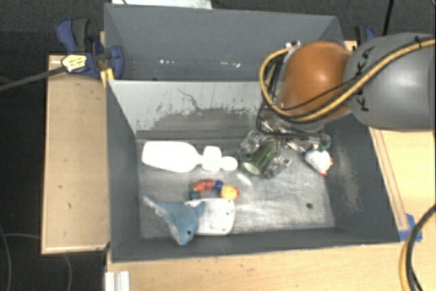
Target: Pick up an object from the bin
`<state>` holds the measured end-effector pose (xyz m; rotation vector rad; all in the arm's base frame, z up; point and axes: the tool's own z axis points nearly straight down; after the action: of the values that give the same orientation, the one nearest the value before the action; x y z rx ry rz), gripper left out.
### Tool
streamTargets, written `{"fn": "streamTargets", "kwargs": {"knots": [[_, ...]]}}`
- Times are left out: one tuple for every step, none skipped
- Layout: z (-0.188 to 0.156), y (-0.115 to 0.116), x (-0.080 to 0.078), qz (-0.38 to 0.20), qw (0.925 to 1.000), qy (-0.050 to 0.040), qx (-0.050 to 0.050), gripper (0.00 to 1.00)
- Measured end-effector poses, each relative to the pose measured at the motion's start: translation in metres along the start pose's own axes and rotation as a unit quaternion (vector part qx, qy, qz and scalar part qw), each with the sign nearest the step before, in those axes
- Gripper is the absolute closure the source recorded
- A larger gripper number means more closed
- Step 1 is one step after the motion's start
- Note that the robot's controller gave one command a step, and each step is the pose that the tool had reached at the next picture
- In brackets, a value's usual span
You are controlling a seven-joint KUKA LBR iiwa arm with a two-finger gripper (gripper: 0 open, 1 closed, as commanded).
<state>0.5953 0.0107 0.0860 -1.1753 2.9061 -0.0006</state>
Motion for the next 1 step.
{"fn": "streamTargets", "kwargs": {"knots": [[-0.0065, 0.0002, 0.0001, 0.001, 1.0, -0.0004, 0.0, 1.0]]}}
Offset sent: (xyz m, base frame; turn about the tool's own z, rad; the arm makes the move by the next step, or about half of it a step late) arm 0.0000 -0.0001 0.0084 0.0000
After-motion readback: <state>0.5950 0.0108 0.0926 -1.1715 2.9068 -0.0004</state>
